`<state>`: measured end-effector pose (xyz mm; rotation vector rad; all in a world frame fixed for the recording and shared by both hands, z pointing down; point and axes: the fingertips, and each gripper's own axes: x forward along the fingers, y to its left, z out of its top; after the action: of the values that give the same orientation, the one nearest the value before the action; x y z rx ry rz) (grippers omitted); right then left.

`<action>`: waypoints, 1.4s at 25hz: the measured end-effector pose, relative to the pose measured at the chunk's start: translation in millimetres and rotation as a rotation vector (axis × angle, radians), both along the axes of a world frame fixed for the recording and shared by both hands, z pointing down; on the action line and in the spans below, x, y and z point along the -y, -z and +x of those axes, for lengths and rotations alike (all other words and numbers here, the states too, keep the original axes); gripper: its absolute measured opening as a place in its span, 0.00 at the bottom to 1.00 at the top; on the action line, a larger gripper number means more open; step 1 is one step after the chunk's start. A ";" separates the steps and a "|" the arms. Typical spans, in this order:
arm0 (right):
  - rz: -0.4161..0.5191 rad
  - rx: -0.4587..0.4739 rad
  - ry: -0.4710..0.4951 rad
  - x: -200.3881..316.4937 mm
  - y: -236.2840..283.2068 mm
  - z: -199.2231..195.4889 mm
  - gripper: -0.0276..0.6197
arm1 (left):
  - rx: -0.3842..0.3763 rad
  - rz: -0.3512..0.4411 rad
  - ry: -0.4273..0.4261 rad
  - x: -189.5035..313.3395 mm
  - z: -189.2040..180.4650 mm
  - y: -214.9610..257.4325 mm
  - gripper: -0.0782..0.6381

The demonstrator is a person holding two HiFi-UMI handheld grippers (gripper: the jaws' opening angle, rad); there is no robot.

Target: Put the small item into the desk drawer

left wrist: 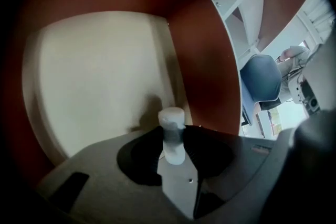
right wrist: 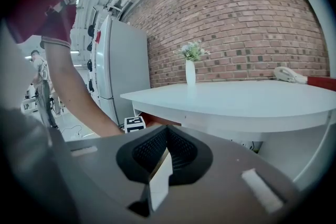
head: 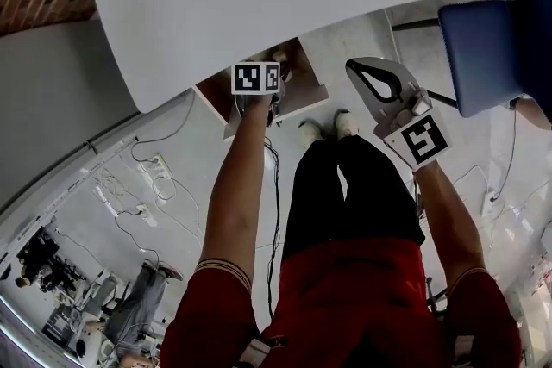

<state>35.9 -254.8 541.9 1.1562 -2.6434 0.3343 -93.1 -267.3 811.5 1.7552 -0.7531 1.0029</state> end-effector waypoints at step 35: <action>-0.015 0.075 0.035 -11.0 51.0 -17.7 0.06 | -0.172 0.321 0.093 -11.4 7.8 155.9 0.32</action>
<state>18.2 -243.9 490.9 1.1119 -2.7179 0.3976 -85.4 -255.9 655.6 2.0300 -0.9141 0.6854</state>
